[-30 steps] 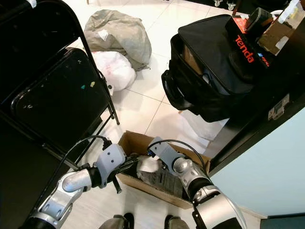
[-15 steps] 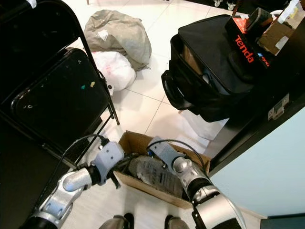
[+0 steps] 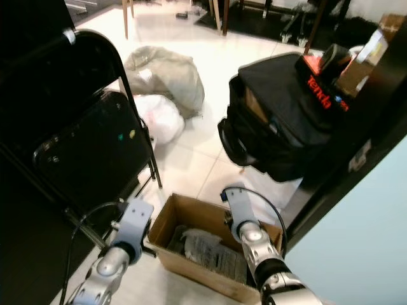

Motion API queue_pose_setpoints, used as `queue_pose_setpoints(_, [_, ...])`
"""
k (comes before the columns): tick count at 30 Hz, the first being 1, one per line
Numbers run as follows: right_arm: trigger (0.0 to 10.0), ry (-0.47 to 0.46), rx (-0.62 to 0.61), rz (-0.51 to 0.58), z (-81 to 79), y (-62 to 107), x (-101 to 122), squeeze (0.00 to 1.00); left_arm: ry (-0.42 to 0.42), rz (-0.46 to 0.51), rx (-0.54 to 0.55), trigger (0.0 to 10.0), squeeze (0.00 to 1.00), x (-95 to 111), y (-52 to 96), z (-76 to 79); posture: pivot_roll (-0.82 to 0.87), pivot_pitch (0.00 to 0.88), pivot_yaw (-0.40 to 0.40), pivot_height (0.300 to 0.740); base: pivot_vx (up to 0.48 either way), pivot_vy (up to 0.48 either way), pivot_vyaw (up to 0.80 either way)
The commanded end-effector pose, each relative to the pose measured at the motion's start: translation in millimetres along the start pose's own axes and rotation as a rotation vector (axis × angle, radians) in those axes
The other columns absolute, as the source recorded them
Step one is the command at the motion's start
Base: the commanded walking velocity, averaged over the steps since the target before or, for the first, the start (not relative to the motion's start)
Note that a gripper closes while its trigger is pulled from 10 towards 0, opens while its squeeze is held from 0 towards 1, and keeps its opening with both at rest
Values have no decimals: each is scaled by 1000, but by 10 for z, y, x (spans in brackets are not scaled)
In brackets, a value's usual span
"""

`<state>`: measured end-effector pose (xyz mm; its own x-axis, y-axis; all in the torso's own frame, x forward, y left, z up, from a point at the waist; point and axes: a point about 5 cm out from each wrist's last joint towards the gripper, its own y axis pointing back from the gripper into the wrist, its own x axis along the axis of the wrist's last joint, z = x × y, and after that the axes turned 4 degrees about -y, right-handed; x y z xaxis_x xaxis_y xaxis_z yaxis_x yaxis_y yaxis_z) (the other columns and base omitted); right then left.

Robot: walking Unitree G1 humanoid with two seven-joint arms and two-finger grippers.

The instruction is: Clean up the room

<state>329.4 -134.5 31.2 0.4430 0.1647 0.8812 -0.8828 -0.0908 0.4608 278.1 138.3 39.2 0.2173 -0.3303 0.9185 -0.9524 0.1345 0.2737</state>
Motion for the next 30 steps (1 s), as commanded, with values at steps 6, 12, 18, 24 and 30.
queue_pose_setpoints(6, [10000,-97,-108,43,105,54,-87,0,46,-41,44,10000,0,-77,-34,66,15,56,4,740,0,0,0])
queue_pose_setpoints(12, [10000,-74,-124,86,168,112,-34,0,41,0,110,10000,0,13,-39,-10,25,56,-4,740,0,0,0])
queue_pose_setpoints(18, [10000,-1,-106,95,176,164,-29,0,59,37,154,10000,0,54,-26,-102,26,60,-7,740,0,0,0])
queue_pose_setpoints(24, [10000,-28,-84,157,163,308,-64,0,113,91,226,10000,0,121,3,-221,27,65,-12,740,0,0,0])
queue_pose_setpoints(30, [10000,-63,-74,168,84,386,-98,0,151,140,242,10000,0,205,55,-198,24,63,-13,740,0,0,0])
